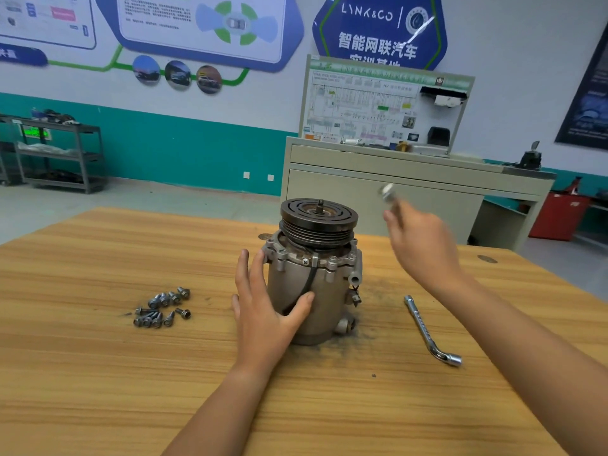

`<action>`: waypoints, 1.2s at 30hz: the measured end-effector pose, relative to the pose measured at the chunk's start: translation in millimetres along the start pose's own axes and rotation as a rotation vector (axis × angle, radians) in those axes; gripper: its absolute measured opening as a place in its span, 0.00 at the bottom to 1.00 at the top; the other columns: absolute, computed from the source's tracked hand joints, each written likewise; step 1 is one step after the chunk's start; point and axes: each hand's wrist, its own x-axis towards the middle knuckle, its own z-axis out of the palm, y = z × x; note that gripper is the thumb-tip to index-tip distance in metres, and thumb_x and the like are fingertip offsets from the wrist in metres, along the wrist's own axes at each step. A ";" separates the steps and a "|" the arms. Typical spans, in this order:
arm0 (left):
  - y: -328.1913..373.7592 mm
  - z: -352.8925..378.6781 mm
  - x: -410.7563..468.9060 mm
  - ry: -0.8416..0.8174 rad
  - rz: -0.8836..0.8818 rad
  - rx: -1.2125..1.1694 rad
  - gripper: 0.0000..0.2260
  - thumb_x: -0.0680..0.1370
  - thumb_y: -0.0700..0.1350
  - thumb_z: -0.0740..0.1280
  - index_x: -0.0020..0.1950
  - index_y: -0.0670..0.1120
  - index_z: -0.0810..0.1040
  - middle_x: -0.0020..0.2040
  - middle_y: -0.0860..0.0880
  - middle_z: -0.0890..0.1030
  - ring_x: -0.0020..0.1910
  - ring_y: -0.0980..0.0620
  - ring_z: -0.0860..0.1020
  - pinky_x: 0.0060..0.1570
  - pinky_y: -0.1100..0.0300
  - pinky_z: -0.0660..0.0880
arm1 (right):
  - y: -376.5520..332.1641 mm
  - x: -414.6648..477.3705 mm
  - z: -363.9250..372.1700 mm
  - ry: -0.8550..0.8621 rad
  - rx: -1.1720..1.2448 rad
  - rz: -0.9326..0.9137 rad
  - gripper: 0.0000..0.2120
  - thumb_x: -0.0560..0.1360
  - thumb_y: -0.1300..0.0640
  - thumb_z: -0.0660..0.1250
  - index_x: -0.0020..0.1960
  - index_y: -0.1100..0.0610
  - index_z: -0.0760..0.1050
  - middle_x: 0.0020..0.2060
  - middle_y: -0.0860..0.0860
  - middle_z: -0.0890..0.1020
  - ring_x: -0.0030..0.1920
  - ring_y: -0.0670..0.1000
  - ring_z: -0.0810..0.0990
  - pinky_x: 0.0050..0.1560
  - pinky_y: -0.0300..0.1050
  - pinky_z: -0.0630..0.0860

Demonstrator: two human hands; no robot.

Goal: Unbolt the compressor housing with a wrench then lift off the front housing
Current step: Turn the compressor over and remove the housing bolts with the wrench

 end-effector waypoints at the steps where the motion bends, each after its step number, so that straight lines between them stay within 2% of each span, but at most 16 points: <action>1: 0.3 0.5 -0.2 0.007 0.014 0.011 0.37 0.70 0.54 0.73 0.68 0.65 0.50 0.72 0.61 0.47 0.70 0.63 0.51 0.69 0.36 0.55 | -1.1 -5.7 -10.3 0.065 0.208 0.066 0.12 0.81 0.56 0.55 0.60 0.57 0.72 0.36 0.55 0.81 0.35 0.52 0.79 0.39 0.50 0.76; 3: 2.5 1.2 -1.0 0.026 0.031 0.026 0.37 0.70 0.56 0.71 0.70 0.60 0.51 0.72 0.59 0.48 0.69 0.66 0.49 0.69 0.35 0.55 | -4.3 -19.9 -28.6 0.068 0.438 0.127 0.07 0.80 0.55 0.55 0.53 0.51 0.71 0.32 0.52 0.78 0.30 0.42 0.76 0.31 0.43 0.73; 5: 4.2 1.5 -2.0 0.041 0.054 0.031 0.36 0.68 0.56 0.68 0.71 0.58 0.51 0.72 0.58 0.48 0.68 0.67 0.49 0.68 0.35 0.55 | -4.8 -34.7 -40.3 -0.064 0.381 0.099 0.06 0.79 0.53 0.55 0.47 0.50 0.70 0.28 0.49 0.74 0.26 0.44 0.72 0.27 0.40 0.68; 6: 4.3 1.7 -2.4 0.044 0.065 0.034 0.36 0.68 0.56 0.68 0.71 0.57 0.51 0.73 0.58 0.48 0.69 0.67 0.48 0.68 0.34 0.55 | -4.1 -40.7 -43.4 -0.168 0.262 0.065 0.07 0.79 0.53 0.55 0.48 0.50 0.71 0.28 0.49 0.74 0.27 0.45 0.72 0.28 0.42 0.67; 8: 3.8 2.2 -2.4 0.041 0.074 0.041 0.36 0.69 0.56 0.68 0.71 0.56 0.51 0.73 0.57 0.47 0.70 0.65 0.48 0.68 0.33 0.55 | -3.5 -47.7 -46.4 -0.369 0.007 -0.002 0.10 0.80 0.52 0.54 0.57 0.50 0.72 0.33 0.48 0.77 0.34 0.49 0.75 0.34 0.47 0.71; 10: 3.0 3.2 -2.0 0.043 0.079 0.047 0.36 0.69 0.56 0.67 0.71 0.56 0.52 0.73 0.57 0.48 0.70 0.65 0.48 0.67 0.33 0.56 | -4.5 -50.2 -44.4 -0.452 -0.148 -0.014 0.15 0.80 0.51 0.53 0.66 0.47 0.68 0.41 0.50 0.80 0.41 0.53 0.77 0.41 0.48 0.75; 14: 0.5 4.5 -1.6 0.048 0.072 0.044 0.37 0.69 0.55 0.69 0.71 0.56 0.51 0.73 0.56 0.49 0.68 0.69 0.47 0.67 0.33 0.56 | -7.1 -46.1 -40.9 -0.370 -0.237 -0.027 0.15 0.80 0.52 0.53 0.66 0.46 0.67 0.38 0.49 0.78 0.40 0.54 0.77 0.35 0.44 0.71; 17: -0.9 4.6 -2.8 0.041 0.053 0.047 0.39 0.71 0.51 0.73 0.71 0.57 0.50 0.73 0.56 0.49 0.68 0.66 0.48 0.68 0.33 0.55 | -14.9 -39.4 -38.7 -0.429 -0.358 -0.053 0.14 0.80 0.54 0.53 0.63 0.49 0.69 0.35 0.49 0.74 0.37 0.52 0.73 0.30 0.43 0.67; 22: -1.9 4.6 -3.5 0.038 0.069 0.049 0.39 0.71 0.51 0.73 0.72 0.58 0.50 0.73 0.56 0.49 0.69 0.66 0.49 0.68 0.33 0.55 | -37.7 -35.6 -44.0 -0.522 -0.582 -0.137 0.13 0.76 0.66 0.55 0.58 0.56 0.68 0.29 0.48 0.63 0.27 0.48 0.62 0.23 0.40 0.57; 24: -1.1 4.3 -3.6 0.034 0.072 0.046 0.39 0.71 0.49 0.73 0.73 0.56 0.51 0.74 0.54 0.50 0.68 0.66 0.49 0.67 0.34 0.56 | -49.6 -35.7 -47.4 -0.593 -0.659 -0.193 0.15 0.75 0.69 0.57 0.61 0.62 0.66 0.30 0.50 0.65 0.26 0.49 0.62 0.22 0.41 0.59; 26: 0.3 4.1 -3.3 0.030 0.072 0.039 0.37 0.71 0.48 0.73 0.74 0.50 0.56 0.75 0.49 0.51 0.68 0.66 0.50 0.66 0.35 0.59 | -57.8 -33.9 -48.6 -0.646 -0.732 -0.267 0.19 0.75 0.70 0.57 0.66 0.66 0.63 0.33 0.51 0.68 0.30 0.52 0.66 0.25 0.42 0.63; 27: 1.3 3.6 -3.6 0.028 0.077 0.036 0.36 0.71 0.48 0.73 0.74 0.47 0.58 0.76 0.46 0.52 0.68 0.64 0.50 0.66 0.35 0.60 | -59.0 -33.0 -48.2 -0.654 -0.753 -0.296 0.20 0.76 0.69 0.56 0.67 0.66 0.62 0.33 0.50 0.66 0.32 0.52 0.66 0.26 0.43 0.65; 29: 3.2 2.8 -4.1 0.026 0.098 0.045 0.34 0.72 0.51 0.70 0.74 0.44 0.59 0.76 0.44 0.53 0.69 0.62 0.51 0.65 0.35 0.61 | -55.7 -33.5 -45.8 -0.645 -0.770 -0.309 0.21 0.77 0.67 0.55 0.69 0.67 0.59 0.30 0.50 0.62 0.29 0.52 0.64 0.24 0.42 0.63; 31: 4.6 2.1 -4.9 0.022 0.111 0.066 0.34 0.71 0.53 0.67 0.73 0.45 0.60 0.76 0.44 0.53 0.69 0.61 0.51 0.66 0.35 0.60 | -44.4 -34.3 -42.1 -0.632 -0.743 -0.280 0.21 0.79 0.61 0.53 0.70 0.66 0.55 0.28 0.50 0.63 0.26 0.49 0.62 0.22 0.41 0.59; 32: 5.1 1.8 -5.1 0.019 0.113 0.075 0.33 0.71 0.53 0.66 0.73 0.45 0.60 0.76 0.44 0.53 0.69 0.60 0.51 0.66 0.36 0.59 | -37.4 -33.3 -41.3 -0.634 -0.719 -0.274 0.20 0.79 0.59 0.52 0.69 0.64 0.56 0.28 0.50 0.64 0.26 0.48 0.63 0.22 0.41 0.60; 36: 4.7 0.1 -6.5 -0.008 0.108 0.053 0.32 0.71 0.54 0.65 0.72 0.55 0.55 0.74 0.53 0.51 0.70 0.60 0.51 0.68 0.37 0.57 | -16.3 -14.6 -44.4 -0.663 -0.761 -0.380 0.14 0.77 0.64 0.52 0.63 0.60 0.62 0.27 0.48 0.67 0.25 0.47 0.65 0.24 0.40 0.63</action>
